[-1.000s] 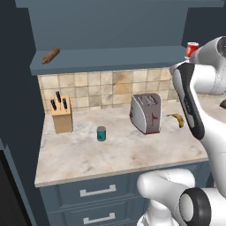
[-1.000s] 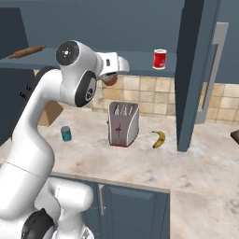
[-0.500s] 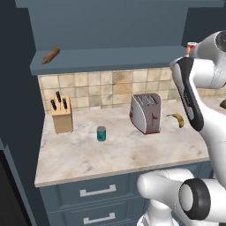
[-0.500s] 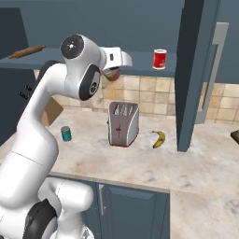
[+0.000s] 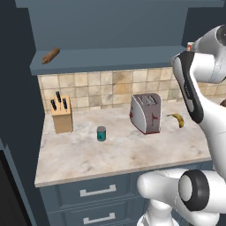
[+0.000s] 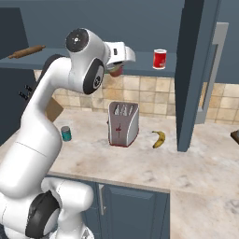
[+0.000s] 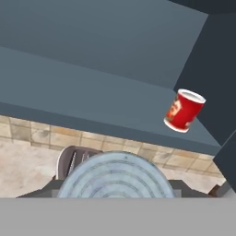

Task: Pick the cans from the counter and place them in their designated side in the cabinet.

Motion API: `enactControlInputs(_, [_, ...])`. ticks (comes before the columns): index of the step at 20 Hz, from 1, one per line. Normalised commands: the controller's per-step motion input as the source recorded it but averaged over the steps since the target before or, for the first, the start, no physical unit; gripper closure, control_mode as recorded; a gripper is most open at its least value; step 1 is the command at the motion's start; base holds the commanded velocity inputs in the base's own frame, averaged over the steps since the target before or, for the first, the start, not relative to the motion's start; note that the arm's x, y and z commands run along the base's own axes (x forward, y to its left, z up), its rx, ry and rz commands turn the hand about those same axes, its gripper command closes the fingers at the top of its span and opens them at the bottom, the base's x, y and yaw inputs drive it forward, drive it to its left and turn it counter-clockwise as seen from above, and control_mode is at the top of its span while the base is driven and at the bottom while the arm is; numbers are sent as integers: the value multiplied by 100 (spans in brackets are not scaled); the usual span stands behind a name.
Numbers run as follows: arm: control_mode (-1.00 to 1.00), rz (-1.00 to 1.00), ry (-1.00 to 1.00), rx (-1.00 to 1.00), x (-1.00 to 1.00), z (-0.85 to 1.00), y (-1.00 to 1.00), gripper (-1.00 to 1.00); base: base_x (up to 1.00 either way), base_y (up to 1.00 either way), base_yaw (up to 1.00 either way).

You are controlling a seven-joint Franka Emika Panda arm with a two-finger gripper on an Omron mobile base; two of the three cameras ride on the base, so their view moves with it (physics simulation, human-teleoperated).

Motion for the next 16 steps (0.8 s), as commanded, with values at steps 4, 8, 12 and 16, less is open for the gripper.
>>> enactControlInputs(4, [-100,0,0,0,10,7,-7,100,0,0,0])
enactControlInputs(8, [-100,0,0,0,7,1,-7,100,0,0,0])
enactControlInputs(12, [-100,0,0,0,17,0,-3,100,0,0,0])
enactControlInputs(16, [-100,0,0,0,19,0,-1,100,0,0,0])
